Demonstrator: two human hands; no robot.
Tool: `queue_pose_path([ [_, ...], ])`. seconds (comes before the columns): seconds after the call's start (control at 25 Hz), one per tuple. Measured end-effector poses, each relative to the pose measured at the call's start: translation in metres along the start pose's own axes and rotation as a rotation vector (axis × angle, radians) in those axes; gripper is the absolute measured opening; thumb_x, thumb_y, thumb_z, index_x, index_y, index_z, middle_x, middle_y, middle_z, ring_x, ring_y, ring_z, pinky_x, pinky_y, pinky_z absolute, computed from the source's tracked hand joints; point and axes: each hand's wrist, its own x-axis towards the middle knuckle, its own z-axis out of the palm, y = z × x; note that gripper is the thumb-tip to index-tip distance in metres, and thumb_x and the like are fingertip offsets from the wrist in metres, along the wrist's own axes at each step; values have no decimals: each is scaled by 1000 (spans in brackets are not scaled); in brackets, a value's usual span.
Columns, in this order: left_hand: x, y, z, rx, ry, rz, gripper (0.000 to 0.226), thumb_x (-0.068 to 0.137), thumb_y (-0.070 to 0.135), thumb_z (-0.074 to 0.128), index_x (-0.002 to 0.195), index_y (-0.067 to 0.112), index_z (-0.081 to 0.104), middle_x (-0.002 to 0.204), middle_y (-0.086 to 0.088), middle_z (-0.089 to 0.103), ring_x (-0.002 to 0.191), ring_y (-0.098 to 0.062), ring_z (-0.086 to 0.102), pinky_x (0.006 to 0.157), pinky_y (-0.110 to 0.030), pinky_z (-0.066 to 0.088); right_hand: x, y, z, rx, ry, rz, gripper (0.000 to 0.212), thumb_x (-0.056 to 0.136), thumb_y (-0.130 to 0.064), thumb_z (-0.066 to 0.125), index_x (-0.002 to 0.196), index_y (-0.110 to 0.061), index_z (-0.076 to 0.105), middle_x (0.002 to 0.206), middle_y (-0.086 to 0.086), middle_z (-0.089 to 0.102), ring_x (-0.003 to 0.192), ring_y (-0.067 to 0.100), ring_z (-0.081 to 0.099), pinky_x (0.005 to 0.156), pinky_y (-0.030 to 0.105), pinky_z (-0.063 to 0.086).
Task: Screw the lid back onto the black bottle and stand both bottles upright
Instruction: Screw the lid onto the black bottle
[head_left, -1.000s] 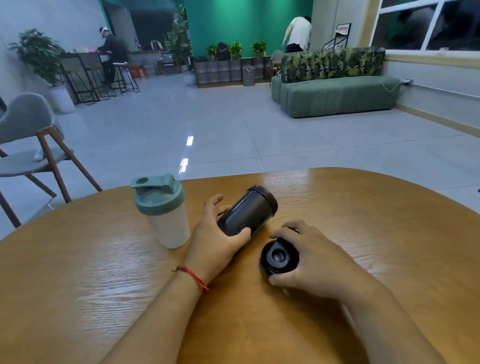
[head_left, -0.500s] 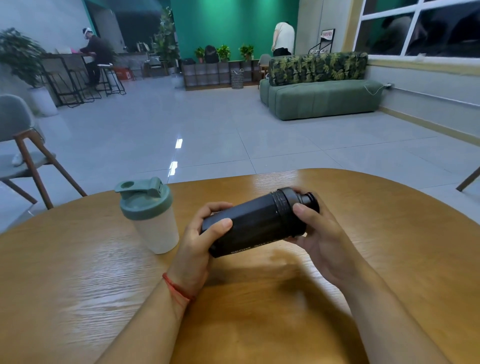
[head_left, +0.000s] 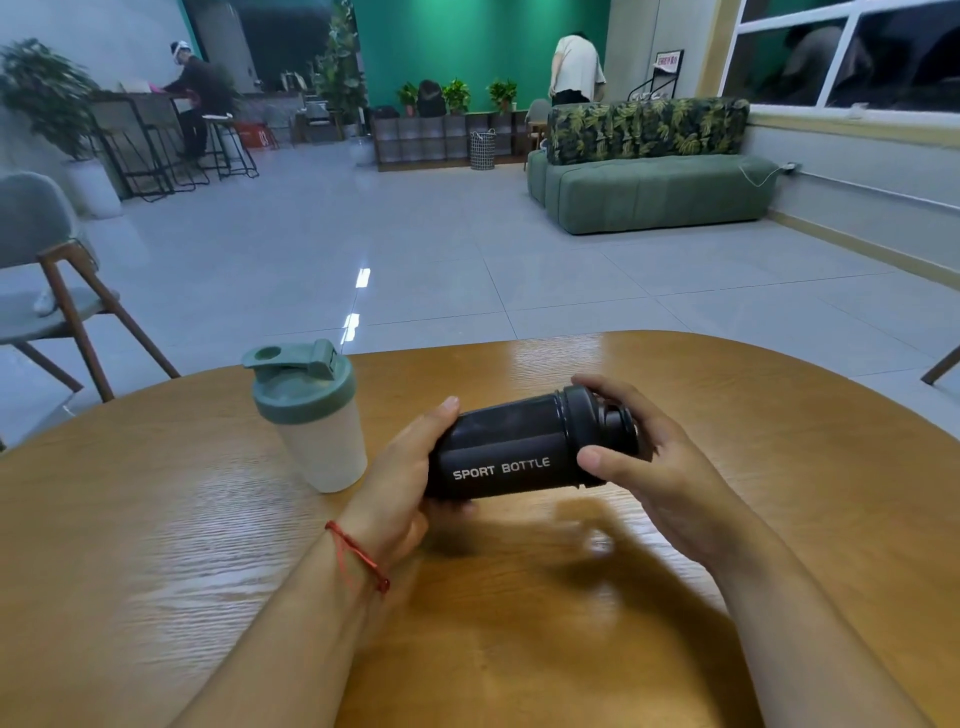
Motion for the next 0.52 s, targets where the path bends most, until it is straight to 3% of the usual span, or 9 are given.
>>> queue_pose_path([
  [0.08,-3,-2,-2,98,-27,188,46,93,49,70,115,9,68,107,-19,69,81,-23,74,58,-39,60,-1,-3,7,-18,28,50,59,77,-63,84,131,-38,75,129,9,75,113,33,75,89,49,64],
  [0.16,-12,-6,-1,341,-9,519,32,95,42,66,115,17,66,112,-11,69,95,-15,72,73,-29,58,-4,-7,14,-110,73,146,73,77,-89,65,124,-34,78,113,13,81,93,35,79,85,56,67],
  [0.24,-20,-10,2,520,-46,826,28,96,31,65,120,15,65,115,-6,70,106,-19,69,83,-24,55,-6,-10,17,-171,87,259,80,85,-94,46,123,-30,76,102,20,83,86,41,82,88,60,65],
  [0.28,-19,-14,3,553,-58,896,27,97,27,65,120,13,65,115,-5,71,108,-21,69,86,-24,55,-7,-11,15,-170,75,295,79,88,-93,40,124,-31,74,102,21,83,89,44,82,90,60,63],
  [0.36,-14,-17,1,493,12,807,23,98,27,64,118,16,67,112,0,71,107,-21,69,83,-29,57,-9,-10,13,-111,28,263,69,93,-87,40,133,-40,70,126,15,79,103,34,81,98,61,61],
  [0.44,-7,-12,-1,255,80,510,30,98,37,63,114,12,68,111,-13,70,100,-31,72,70,-43,62,-6,-9,9,24,-37,141,56,95,-66,59,148,-47,60,151,-1,65,128,22,71,107,60,56],
  [0.52,-1,-7,-2,26,87,227,44,99,41,64,116,0,66,108,-29,69,86,-37,74,54,-41,60,-4,-10,2,117,-116,54,77,85,-41,77,157,-49,50,162,-12,53,138,22,64,111,58,52],
])
